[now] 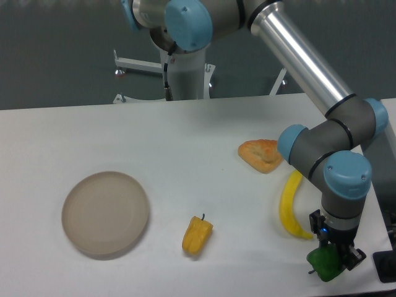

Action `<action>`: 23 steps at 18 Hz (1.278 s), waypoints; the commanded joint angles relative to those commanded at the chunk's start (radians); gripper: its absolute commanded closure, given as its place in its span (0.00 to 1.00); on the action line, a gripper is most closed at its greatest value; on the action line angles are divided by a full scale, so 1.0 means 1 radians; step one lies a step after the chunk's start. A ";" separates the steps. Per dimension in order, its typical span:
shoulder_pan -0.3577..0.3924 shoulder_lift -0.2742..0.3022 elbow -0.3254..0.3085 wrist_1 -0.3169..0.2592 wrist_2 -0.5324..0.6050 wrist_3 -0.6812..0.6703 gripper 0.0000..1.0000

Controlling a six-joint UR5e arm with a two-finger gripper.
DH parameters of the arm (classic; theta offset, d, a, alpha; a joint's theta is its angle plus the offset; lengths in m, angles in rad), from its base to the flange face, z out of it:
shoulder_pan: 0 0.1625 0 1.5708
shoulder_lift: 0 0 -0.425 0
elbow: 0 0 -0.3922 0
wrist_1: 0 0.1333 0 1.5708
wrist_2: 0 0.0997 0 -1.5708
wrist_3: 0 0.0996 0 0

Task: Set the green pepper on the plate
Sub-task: 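Lift the held green pepper and carry it toward the beige plate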

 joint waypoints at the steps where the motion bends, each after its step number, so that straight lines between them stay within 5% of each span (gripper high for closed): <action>1: 0.000 0.003 -0.003 -0.003 0.000 0.002 0.64; 6: -0.006 0.029 -0.028 -0.006 0.003 -0.009 0.64; 11: -0.020 0.104 -0.126 -0.017 0.002 -0.075 0.64; 23: -0.169 0.420 -0.514 -0.005 -0.121 -0.509 0.64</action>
